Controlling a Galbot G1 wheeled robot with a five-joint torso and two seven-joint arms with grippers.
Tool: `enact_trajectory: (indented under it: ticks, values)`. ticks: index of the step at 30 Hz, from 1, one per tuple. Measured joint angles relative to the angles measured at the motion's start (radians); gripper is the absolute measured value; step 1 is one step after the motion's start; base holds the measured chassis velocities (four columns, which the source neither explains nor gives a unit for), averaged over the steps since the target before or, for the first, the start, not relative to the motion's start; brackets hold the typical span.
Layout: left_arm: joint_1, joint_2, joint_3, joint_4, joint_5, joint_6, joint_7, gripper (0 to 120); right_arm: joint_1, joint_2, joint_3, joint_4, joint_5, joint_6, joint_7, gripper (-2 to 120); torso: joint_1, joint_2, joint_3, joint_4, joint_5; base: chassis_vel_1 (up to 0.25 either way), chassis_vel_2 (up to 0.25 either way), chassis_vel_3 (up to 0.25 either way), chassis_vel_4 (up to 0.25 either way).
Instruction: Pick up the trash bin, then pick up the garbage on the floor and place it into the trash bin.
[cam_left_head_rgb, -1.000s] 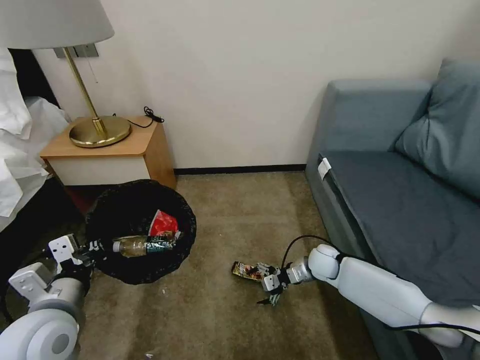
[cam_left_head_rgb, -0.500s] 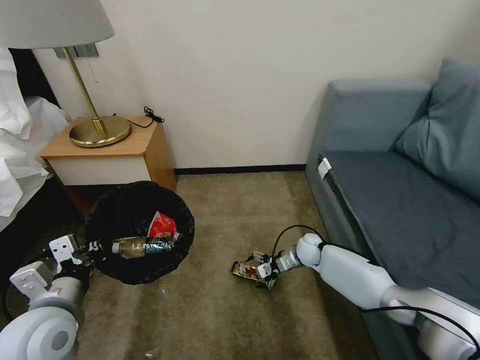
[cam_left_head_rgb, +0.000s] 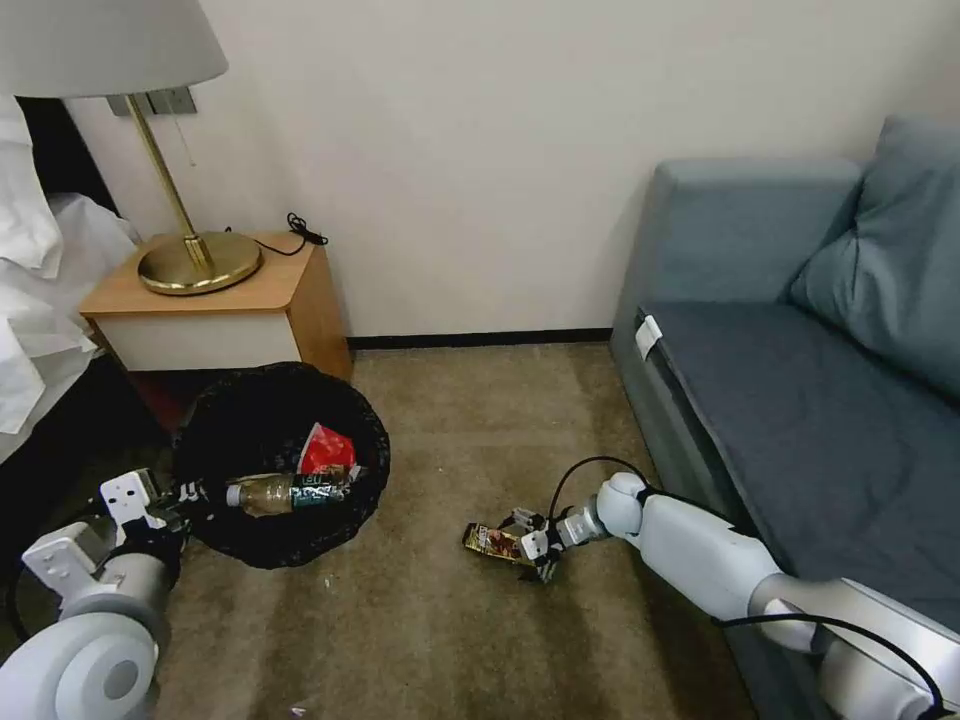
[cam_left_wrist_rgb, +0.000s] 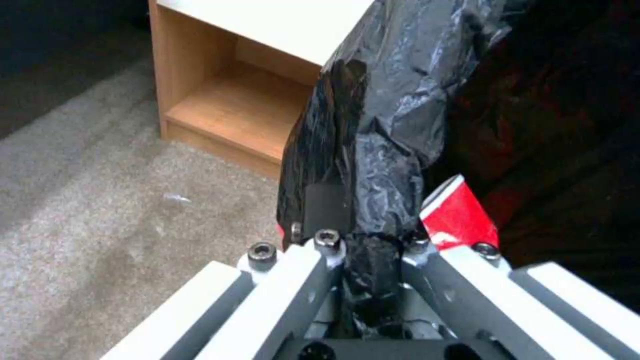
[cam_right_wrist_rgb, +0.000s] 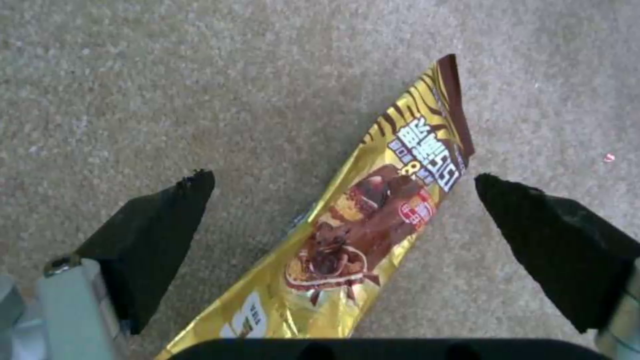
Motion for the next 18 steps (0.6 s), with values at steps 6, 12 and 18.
enact_trajectory:
  ticks: [6,12,18]
  values:
    - [0.01,-0.008,0.0,-0.008,0.007,-0.003,0.001,1,0.011,0.057,0.043,-0.091,-0.054,0.015,0.006,100,0.0,0.0,0.0,0.0001,0.0001,0.0,0.0,0.0,0.0]
    - [0.009,-0.015,0.008,-0.005,0.015,-0.006,0.004,1,0.035,0.095,0.086,-0.175,-0.113,0.025,0.008,100,0.0,0.0,0.0,0.0001,0.0,0.0,0.0,0.0,0.0]
    - [0.008,-0.016,0.009,0.001,0.018,-0.009,0.009,1,0.034,0.115,0.121,-0.223,-0.158,0.037,0.001,99,0.0,0.0,0.0,-0.0001,-0.0001,0.0,0.0,0.0,0.0]
